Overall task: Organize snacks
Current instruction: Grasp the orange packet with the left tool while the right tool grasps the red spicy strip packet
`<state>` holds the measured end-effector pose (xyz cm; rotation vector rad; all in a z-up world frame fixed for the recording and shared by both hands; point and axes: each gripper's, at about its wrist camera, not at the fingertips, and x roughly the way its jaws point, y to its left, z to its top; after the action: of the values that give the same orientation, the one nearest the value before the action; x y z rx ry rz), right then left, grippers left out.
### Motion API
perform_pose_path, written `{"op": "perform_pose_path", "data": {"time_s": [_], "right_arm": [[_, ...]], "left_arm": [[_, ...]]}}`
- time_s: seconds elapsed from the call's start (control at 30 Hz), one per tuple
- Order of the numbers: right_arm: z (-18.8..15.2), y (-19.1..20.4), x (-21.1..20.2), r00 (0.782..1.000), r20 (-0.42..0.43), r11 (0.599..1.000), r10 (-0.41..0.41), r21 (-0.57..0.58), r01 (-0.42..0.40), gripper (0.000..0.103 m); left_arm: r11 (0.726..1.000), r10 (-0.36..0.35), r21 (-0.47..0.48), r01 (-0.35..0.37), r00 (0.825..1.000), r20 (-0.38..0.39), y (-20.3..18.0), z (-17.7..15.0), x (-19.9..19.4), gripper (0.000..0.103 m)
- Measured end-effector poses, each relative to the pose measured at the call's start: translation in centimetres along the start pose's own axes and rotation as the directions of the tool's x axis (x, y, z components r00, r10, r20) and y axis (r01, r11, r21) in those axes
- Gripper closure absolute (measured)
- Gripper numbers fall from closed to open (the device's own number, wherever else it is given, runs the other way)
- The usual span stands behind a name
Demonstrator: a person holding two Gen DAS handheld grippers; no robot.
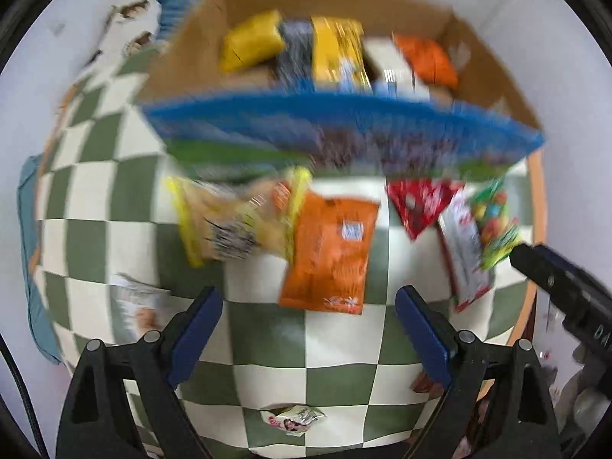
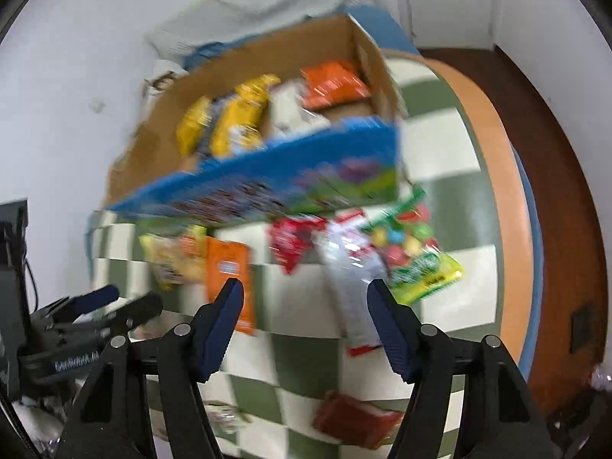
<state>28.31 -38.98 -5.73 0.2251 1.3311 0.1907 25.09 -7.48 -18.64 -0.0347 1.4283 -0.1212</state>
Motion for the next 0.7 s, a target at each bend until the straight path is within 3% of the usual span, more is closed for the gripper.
{"op": "perform_pose_path", "data": {"time_s": [0.17,0.27,0.33,0.4,0.43,0.47,0.6,0.7], "right_arm": [[-0.5,-2.6,4.6,0.995,-0.089,0.999,-0.044,0.008,0.045,0.033],[-1.3,-3.2,7.2,0.982,-0.164,0.995,-0.098,-0.015,0.097,0.033],[-1.6,-3.6,8.5,0.975,-0.188,0.993,-0.117,-0.019,0.116,0.033],[-1.7,-3.8,9.2,0.976,-0.175,0.991,-0.131,-0.018,0.130,0.032],[-1.6,-3.8,9.5,0.975,-0.168,0.990,-0.143,-0.022,0.141,0.032],[-1.6,-3.7,9.6,0.975,-0.162,0.989,-0.150,-0.026,0.148,0.034],[-2.5,-3.1,9.3,0.976,-0.158,0.988,-0.150,-0.067,0.141,0.060],[-4.2,-2.2,8.7,0.975,-0.194,0.992,-0.105,-0.083,0.091,0.060]], "left_arm": [[0.999,0.032,0.043,-0.028,0.995,-0.090,-2.3,0.7,5.4,0.010],[0.998,0.034,0.057,-0.027,0.992,-0.124,-3.2,1.2,7.5,0.028],[0.997,0.047,0.065,-0.039,0.991,-0.122,-3.7,1.5,8.2,0.029],[0.996,0.053,0.077,-0.046,0.994,-0.100,-4.1,1.7,8.5,0.040],[0.996,0.052,0.079,-0.044,0.993,-0.103,-4.3,1.8,8.7,0.040],[0.996,0.050,0.079,-0.042,0.994,-0.101,-4.4,1.8,8.6,0.040],[0.996,0.041,0.081,-0.032,0.993,-0.109,-4.3,0.3,8.2,0.041],[0.998,0.018,0.068,-0.009,0.990,-0.143,-4.1,-1.8,8.2,0.041]]}}
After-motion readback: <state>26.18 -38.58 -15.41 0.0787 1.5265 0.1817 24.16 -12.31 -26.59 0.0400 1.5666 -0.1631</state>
